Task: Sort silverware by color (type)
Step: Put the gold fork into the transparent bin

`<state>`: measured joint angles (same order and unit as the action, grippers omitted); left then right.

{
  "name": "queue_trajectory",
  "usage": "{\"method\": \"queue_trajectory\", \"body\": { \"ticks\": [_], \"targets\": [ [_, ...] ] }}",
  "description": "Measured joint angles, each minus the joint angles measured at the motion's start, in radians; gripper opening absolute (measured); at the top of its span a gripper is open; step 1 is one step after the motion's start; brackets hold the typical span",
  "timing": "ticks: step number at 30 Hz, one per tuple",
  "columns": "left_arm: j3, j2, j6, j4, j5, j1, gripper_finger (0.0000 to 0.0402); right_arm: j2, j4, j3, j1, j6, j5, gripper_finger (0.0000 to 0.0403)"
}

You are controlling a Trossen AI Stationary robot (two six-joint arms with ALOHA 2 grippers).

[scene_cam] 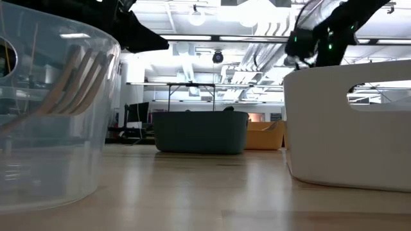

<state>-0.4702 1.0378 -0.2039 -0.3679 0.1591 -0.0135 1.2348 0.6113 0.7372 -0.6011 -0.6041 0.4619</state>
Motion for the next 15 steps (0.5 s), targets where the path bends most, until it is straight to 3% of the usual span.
{"method": "queue_trajectory", "body": {
  "ticks": [7,15],
  "targets": [
    [0.000,0.000,0.001,0.001,0.000,0.000,0.0138,0.138,0.125,0.000,-0.145,0.024,-0.051,0.0209],
    [0.000,0.000,0.028,0.005,0.000,0.000,0.0139,0.259,0.161,-0.001,-0.216,0.048,-0.121,0.0209]
  ]
}}
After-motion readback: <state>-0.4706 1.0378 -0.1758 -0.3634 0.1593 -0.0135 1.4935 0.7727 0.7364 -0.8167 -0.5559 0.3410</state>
